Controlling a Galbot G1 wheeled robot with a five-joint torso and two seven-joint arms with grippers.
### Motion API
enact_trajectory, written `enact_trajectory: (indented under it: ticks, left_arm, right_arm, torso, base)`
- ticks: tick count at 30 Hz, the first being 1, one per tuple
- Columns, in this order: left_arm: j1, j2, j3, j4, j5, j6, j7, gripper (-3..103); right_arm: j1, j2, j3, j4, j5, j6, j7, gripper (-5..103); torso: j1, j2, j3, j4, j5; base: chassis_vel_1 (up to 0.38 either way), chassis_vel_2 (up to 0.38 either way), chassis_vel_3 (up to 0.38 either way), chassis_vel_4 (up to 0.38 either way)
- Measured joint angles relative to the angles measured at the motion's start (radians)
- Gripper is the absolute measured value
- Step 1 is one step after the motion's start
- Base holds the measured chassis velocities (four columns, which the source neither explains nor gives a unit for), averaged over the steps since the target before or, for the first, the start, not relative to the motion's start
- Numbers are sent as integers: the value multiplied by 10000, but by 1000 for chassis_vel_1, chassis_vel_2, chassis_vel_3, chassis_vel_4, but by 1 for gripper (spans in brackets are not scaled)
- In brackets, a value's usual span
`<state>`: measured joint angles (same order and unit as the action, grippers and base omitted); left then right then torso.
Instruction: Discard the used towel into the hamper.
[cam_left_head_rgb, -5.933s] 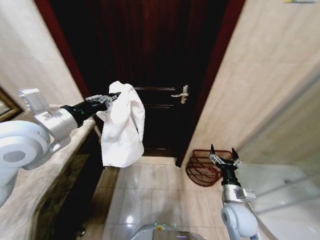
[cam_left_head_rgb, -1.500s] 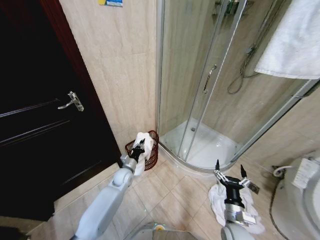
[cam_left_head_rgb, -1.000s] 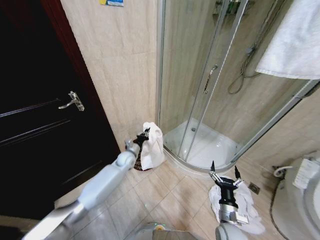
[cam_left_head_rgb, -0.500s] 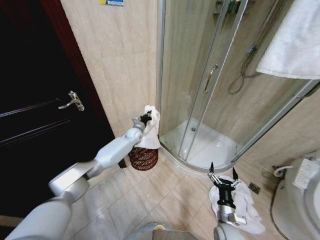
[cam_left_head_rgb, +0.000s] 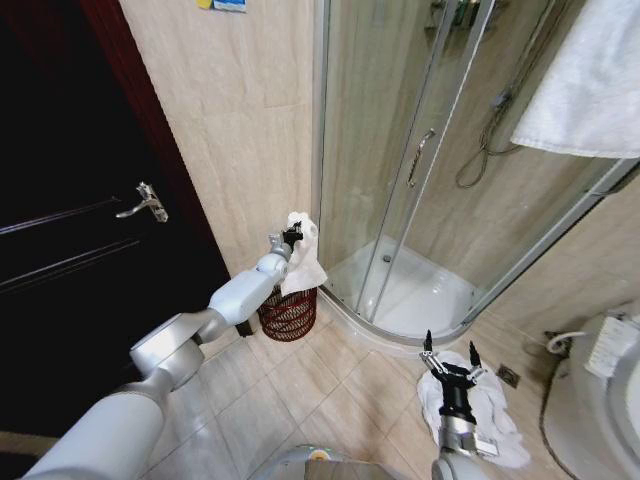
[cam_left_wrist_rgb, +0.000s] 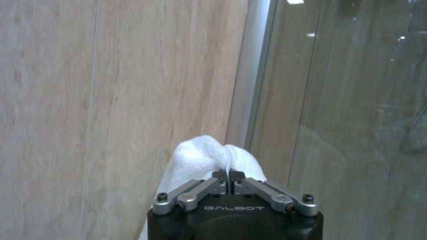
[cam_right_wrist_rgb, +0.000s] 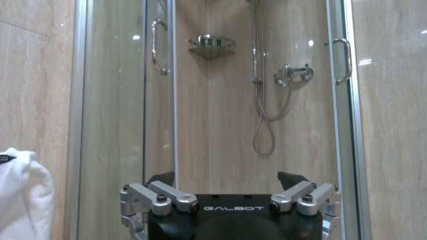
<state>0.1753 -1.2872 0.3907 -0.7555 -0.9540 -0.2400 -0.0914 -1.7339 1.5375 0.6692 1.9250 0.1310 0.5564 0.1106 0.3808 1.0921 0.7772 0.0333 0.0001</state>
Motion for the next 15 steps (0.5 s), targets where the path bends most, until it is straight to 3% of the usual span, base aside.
enact_trajectory:
  ticks: [7, 15]
  left_arm:
    - [298, -494, -996, 1195, 719, -293, 509, 1]
    - [1521, -420, -1955, 910, 1659, -220, 489, 1]
  right_arm:
    - [-232, 100, 52, 99, -146, -15, 0, 100]
    - [-601, 198, 122, 506, -438, -129, -6, 100]
  torso:
    - [0, 0, 0, 0, 0]
    - [-1, 1, -2, -1, 0]
  base:
    - [0, 0, 0, 0]
    - [0, 0, 0, 0]
